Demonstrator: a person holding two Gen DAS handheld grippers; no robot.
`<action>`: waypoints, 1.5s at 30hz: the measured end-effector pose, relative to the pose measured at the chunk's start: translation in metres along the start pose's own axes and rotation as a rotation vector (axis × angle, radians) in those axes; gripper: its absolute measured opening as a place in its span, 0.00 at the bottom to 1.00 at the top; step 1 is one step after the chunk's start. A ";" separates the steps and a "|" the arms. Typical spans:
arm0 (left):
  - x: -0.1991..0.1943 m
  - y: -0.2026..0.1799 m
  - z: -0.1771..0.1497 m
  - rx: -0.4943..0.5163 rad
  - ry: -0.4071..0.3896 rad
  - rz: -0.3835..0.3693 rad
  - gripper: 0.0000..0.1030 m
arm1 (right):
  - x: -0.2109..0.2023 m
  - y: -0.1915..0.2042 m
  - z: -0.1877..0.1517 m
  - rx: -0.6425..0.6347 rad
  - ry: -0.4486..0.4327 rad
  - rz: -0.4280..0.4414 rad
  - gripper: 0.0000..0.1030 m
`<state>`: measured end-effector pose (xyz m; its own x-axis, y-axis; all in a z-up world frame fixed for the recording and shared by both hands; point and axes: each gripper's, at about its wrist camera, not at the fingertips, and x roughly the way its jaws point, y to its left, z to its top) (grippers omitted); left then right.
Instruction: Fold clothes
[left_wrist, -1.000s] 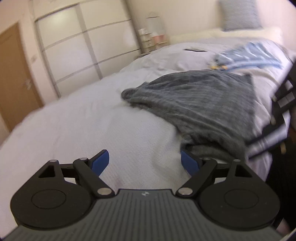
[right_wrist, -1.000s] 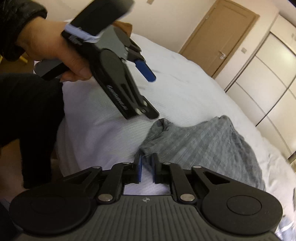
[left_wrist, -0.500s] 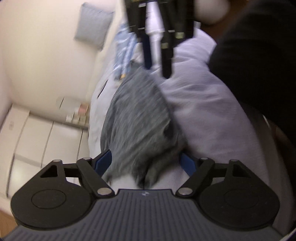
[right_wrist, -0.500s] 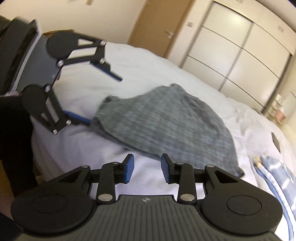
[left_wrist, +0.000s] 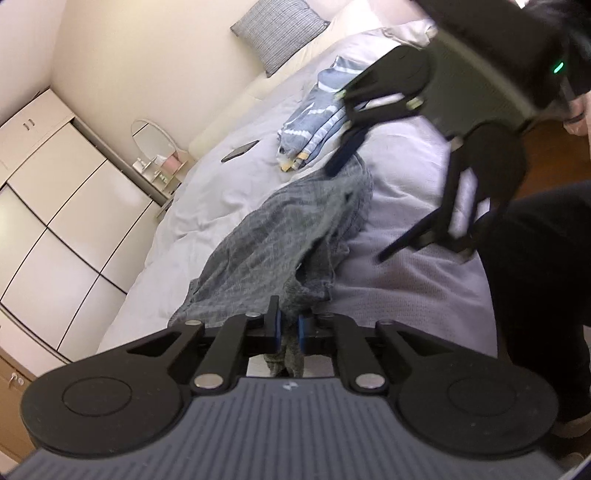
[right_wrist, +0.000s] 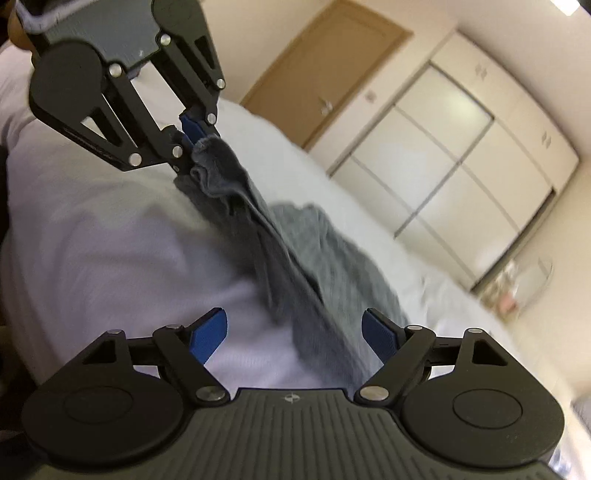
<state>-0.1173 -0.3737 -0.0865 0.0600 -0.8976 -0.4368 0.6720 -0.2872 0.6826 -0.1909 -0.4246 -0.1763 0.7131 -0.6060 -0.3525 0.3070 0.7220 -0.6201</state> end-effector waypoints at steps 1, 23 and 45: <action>-0.001 0.001 0.000 0.004 -0.002 -0.003 0.06 | 0.008 -0.001 0.003 -0.019 -0.012 -0.003 0.73; -0.049 0.045 -0.008 -0.093 -0.027 0.127 0.04 | 0.045 -0.072 -0.037 -0.222 0.162 -0.092 0.00; -0.095 0.117 -0.059 -0.523 0.058 -0.066 0.04 | -0.051 -0.092 0.064 -0.055 0.146 0.323 0.00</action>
<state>-0.0008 -0.3026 0.0001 0.0362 -0.8591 -0.5105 0.9532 -0.1237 0.2758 -0.2152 -0.4384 -0.0563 0.6691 -0.3938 -0.6303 0.0436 0.8674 -0.4957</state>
